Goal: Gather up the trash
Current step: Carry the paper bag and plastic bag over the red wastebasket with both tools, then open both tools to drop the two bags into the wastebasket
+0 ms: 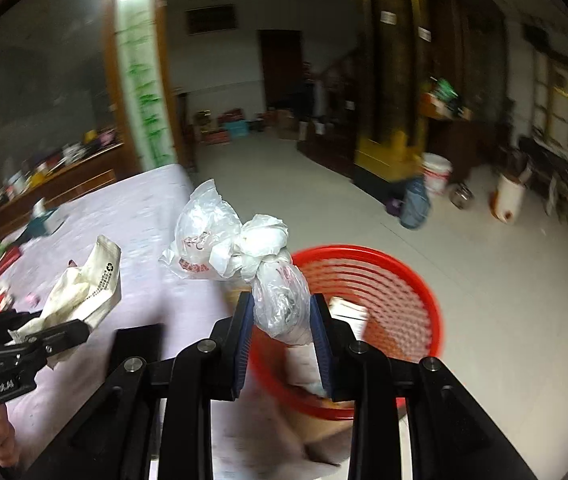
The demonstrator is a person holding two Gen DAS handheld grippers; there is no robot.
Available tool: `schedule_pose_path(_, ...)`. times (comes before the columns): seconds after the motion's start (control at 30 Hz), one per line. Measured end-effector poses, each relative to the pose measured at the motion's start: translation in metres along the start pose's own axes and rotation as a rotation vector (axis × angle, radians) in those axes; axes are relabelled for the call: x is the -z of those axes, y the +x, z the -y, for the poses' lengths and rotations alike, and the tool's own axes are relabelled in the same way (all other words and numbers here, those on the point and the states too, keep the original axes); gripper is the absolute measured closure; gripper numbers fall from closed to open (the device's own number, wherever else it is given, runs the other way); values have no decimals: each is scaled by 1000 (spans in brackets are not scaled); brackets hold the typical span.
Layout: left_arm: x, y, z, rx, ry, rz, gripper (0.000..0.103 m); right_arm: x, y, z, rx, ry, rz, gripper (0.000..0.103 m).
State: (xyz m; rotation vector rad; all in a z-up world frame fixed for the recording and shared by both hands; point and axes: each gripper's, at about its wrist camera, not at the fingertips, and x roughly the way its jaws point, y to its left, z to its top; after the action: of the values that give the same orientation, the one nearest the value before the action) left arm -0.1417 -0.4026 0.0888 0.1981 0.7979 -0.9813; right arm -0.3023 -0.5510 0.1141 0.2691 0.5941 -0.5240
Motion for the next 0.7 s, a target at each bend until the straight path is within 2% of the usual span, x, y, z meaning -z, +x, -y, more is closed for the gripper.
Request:
schedule_pose_path(0.17, -18, 41, 42, 66, 30, -45, 65, -1, 7, 48, 42, 81, -21, 72)
schedule_pose_path(0.33, -37, 80, 68, 122, 21, -77, 63, -4, 20, 73, 36, 121, -45, 72)
schedule_pose_path(0.37, -41, 87, 70, 134, 17, -76, 58, -6, 22, 77, 40, 127, -46, 71)
schedule_pose_path(0.4, -43, 93, 71, 130, 12, -77, 47, -7, 24, 80, 40, 126, -44, 70)
schedule_pose_path(0.43, -44, 97, 72, 124, 5, -80, 41, -9, 25, 82, 42, 129, -37, 65)
schedule_pose_path(0.47, -45, 99, 71, 127, -3, -82, 38, -10, 25, 86, 45, 139, -32, 55)
schedule_pose_path(0.5, -45, 99, 69, 136, -17, -86, 38, -9, 24, 88, 44, 152, -30, 53)
schedule_pose_path(0.7, -34, 67, 50, 88, -16, -49, 38, -10, 11, 88, 5, 173, 5, 53)
